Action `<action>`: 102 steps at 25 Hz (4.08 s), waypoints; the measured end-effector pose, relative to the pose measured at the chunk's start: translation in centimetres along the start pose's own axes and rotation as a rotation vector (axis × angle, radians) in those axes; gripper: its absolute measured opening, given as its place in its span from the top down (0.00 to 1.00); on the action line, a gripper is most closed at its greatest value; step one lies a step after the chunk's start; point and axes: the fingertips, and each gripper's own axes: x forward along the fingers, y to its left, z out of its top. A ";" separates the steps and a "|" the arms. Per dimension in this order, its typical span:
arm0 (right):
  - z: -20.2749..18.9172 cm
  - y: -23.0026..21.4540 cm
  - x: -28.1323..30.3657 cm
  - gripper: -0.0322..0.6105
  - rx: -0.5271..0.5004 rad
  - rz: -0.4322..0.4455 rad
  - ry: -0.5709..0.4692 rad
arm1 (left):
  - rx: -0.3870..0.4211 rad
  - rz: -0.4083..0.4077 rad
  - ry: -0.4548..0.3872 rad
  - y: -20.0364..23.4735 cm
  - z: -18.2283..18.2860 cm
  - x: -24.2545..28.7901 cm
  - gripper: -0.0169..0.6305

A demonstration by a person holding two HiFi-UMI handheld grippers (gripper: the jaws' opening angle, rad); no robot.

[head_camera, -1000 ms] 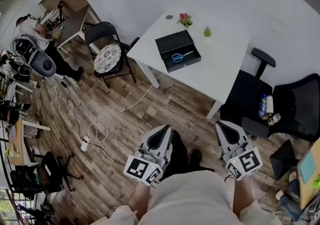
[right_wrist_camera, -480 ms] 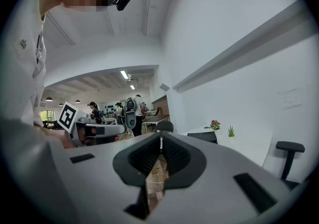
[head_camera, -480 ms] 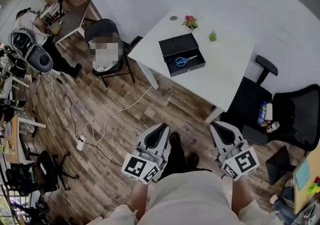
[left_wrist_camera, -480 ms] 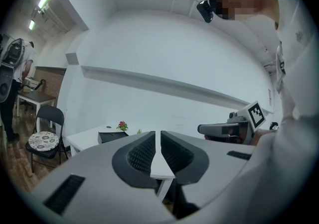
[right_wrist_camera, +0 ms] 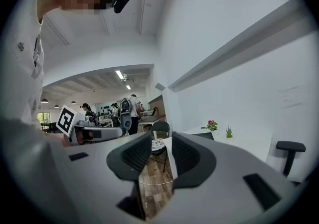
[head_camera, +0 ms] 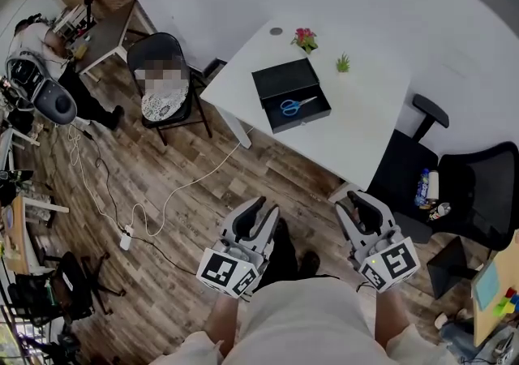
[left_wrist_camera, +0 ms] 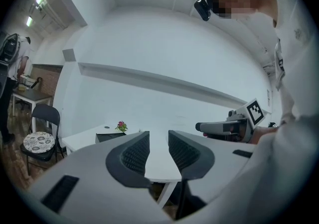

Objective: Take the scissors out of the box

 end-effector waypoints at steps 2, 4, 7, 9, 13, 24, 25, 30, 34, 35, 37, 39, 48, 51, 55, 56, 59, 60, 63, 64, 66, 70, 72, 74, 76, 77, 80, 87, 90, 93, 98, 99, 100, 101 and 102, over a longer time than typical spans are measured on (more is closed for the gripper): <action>0.0 -0.6 0.7 0.75 0.007 -0.001 0.005 | -0.004 -0.001 0.004 0.7 0.0 0.6 0.78; -0.1 -1.1 1.7 0.75 0.012 -0.003 0.008 | -0.006 -0.003 0.008 1.6 0.0 1.3 0.78; 0.2 -1.8 3.2 0.77 0.018 -0.002 0.010 | -0.008 -0.006 0.010 2.9 0.3 2.3 0.78; 0.6 -2.2 4.1 0.77 0.019 0.000 0.008 | -0.006 -0.009 0.008 3.7 0.7 3.0 0.78; 1.0 -2.9 6.0 0.76 0.016 0.005 0.013 | -0.002 -0.020 0.004 5.1 1.5 4.4 0.78; 2.7 -3.7 11.3 0.76 -0.007 -0.011 0.012 | 0.013 -0.062 0.006 9.6 3.1 6.6 0.78; 2.8 -3.7 11.8 0.76 -0.010 -0.014 0.013 | 0.015 -0.065 0.005 10.1 3.2 6.7 0.78; 3.1 -3.9 13.7 0.76 -0.022 -0.028 0.016 | 0.017 -0.081 0.005 12.2 3.5 7.4 0.78; 3.2 -4.5 14.7 0.76 -0.001 -0.047 0.009 | 0.019 -0.100 0.005 13.2 3.7 8.0 0.78; 3.3 -4.6 14.9 0.76 0.013 -0.053 0.005 | 0.016 -0.103 0.007 13.4 3.7 8.1 0.78; 3.2 -4.9 15.2 0.76 0.029 -0.065 0.004 | 0.008 -0.111 0.011 13.8 3.4 8.3 0.78; 3.2 -5.0 15.3 0.76 0.028 -0.074 0.009 | 0.003 -0.117 0.020 14.1 3.1 8.5 0.78; 2.1 -5.0 15.9 0.76 0.035 -0.081 0.055 | 0.000 -0.151 0.056 13.8 2.3 8.9 0.78; 2.1 -5.2 16.5 0.76 0.035 -0.070 0.065 | -0.007 -0.139 0.064 14.1 2.0 8.9 0.78; 2.2 -5.9 17.7 0.76 0.034 -0.043 0.076 | -0.017 -0.107 0.064 14.9 2.1 9.3 0.78; 2.2 -6.2 18.2 0.76 0.033 -0.036 0.079 | -0.019 -0.100 0.064 15.2 2.2 9.5 0.78; 2.6 -7.0 19.6 0.76 0.026 -0.010 0.089 | -0.019 -0.082 0.064 15.7 2.7 10.1 0.78; 2.8 -7.3 20.1 0.77 0.022 -0.001 0.091 | -0.015 -0.077 0.065 15.8 2.9 10.3 0.78; 3.2 -8.4 21.6 0.77 0.008 0.026 0.103 | -0.009 -0.055 0.064 16.6 3.4 11.0 0.78; 3.3 -8.7 22.0 0.77 0.001 0.036 0.106 | -0.007 -0.041 0.063 17.0 3.6 11.2 0.78; 3.5 -9.3 23.0 0.77 -0.010 0.058 0.115 | -0.002 -0.008 0.061 17.7 4.2 11.6 0.78; 3.7 -10.9 24.7 0.77 -0.021 0.096 0.141 | -0.005 0.048 0.056 18.5 5.0 12.6 0.78; 3.7 -11.5 25.5 0.77 -0.028 0.121 0.147 | -0.004 0.069 0.054 18.7 5.2 13.0 0.78; 3.4 -12.0 26.2 0.77 -0.035 0.144 0.156 | -0.003 0.089 0.052 18.9 5.2 13.3 0.78; 3.0 -12.3 26.8 0.77 -0.049 0.166 0.170 | -0.005 0.114 0.052 19.1 5.0 13.5 0.78; 2.8 -12.4 27.2 0.77 -0.070 0.178 0.181 | -0.007 0.128 0.052 19.1 5.0 13.6 0.78; 2.1 -12.9 28.2 0.77 -0.176 0.203 0.217 | -0.012 0.164 0.049 19.1 5.0 14.1 0.78; 0.2 -14.6 30.0 0.77 -0.253 0.266 0.275 | -0.021 0.233 0.050 19.7 4.5 15.2 0.78; -0.6 -15.1 30.5 0.77 -0.273 0.295 0.300 | -0.035 0.260 0.044 20.0 4.3 15.6 0.78; -1.7 -15.5 31.0 0.77 -0.329 0.313 0.345 | -0.045 0.272 0.051 20.0 4.1 15.9 0.78; -4.8 -16.6 32.0 0.77 -0.496 0.321 0.439 | -0.055 0.287 0.068 20.5 3.2 16.2 0.78; -5.4 -16.8 32.2 0.77 -0.511 0.325 0.453 | -0.059 0.290 0.069 20.7 3.1 16.2 0.78; -5.9 -16.9 32.4 0.77 -0.524 0.330 0.468 | -0.063 0.291 0.069 20.9 3.0 16.3 0.78; -6.4 -17.0 32.5 0.77 -0.537 0.336 0.482 | -0.067 0.290 0.069 21.0 2.9 16.3 0.78; -6.8 -17.0 32.7 0.77 -0.550 0.342 0.496 | -0.070 0.287 0.070 21.1 2.8 16.3 0.78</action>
